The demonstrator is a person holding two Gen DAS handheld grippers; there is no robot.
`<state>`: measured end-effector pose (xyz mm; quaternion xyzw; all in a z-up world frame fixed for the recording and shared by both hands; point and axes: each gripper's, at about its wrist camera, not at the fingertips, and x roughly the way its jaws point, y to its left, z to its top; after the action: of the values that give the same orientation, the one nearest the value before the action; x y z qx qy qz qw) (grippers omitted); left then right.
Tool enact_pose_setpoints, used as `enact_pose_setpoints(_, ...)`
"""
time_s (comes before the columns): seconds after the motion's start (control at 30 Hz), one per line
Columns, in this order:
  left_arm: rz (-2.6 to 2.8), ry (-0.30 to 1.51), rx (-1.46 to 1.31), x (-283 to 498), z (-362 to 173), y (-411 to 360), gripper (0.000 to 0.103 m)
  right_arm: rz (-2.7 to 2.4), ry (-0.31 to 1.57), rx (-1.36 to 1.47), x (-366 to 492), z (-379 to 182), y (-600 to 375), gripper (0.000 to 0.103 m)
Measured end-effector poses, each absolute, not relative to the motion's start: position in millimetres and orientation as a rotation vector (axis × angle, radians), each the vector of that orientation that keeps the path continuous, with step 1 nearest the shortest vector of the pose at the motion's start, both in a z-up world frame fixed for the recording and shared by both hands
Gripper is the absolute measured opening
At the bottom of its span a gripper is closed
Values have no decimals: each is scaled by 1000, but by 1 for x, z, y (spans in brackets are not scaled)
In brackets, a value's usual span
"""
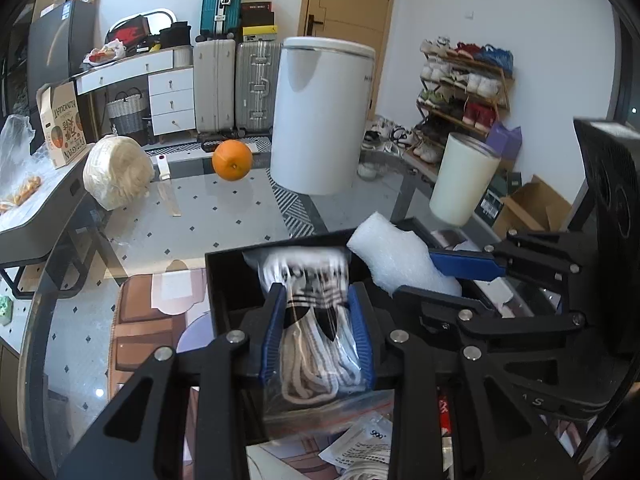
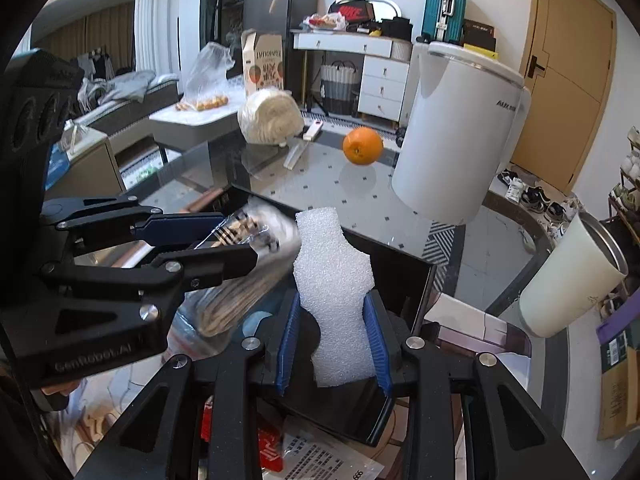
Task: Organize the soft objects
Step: 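Lower the Adidas bag and foam into the black box and open both grippers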
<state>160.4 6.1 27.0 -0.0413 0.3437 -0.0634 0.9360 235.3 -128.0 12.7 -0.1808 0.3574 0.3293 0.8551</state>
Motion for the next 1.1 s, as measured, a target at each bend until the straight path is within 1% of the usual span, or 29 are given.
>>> enact_pose_setpoints(0.13,-129,731,-64,165,21,2,30,686,777,-406,242,7,-122,33)
enact_pose_setpoints(0.33,-116,728,-54,159,21,4,30,681,808,-430,246,0,-119,33)
enact_pose_setpoints(0.37,-111,728,-53,157,21,5,30,682,811,-434,246,1,-118,35)
enact_pose_setpoints(0.43,-109,721,-53,153,24,5,32,682,810,-439,245,2,-117,43)
enact_pose_setpoints(0.47,-112,713,-56,151,26,5,40,686,803,-435,243,4,-118,53)
enact_pose_setpoints(0.5,-113,704,-60,148,28,5,50,689,795,-428,242,6,-119,54)
enact_pose_setpoints(0.53,-99,684,-64,143,32,7,56,687,782,-421,238,9,-123,56)
enact_pose_setpoints(0.6,-95,646,-76,135,37,10,70,689,761,-389,232,16,-132,72)
enact_pose_setpoints(0.63,-98,625,-86,128,41,11,76,689,752,-372,228,19,-137,76)
enact_pose_setpoints(0.67,-96,604,-91,122,44,12,88,678,739,-355,224,23,-142,82)
enact_pose_setpoints(0.7,-92,582,-92,115,47,12,98,674,726,-343,221,25,-145,86)
enact_pose_setpoints(0.73,-92,564,-90,109,49,12,101,674,707,-321,215,29,-152,88)
enact_pose_setpoints(0.77,-100,552,-86,104,50,11,103,675,694,-302,210,32,-156,93)
enact_pose_setpoints(0.8,-113,540,-73,97,52,8,103,676,681,-279,205,35,-161,99)
enact_pose_setpoints(0.83,-114,532,-65,93,54,7,103,672,665,-255,199,38,-167,101)
enact_pose_setpoints(1.1,-104,497,-47,59,50,7,103,650,633,-86,158,40,-208,102)
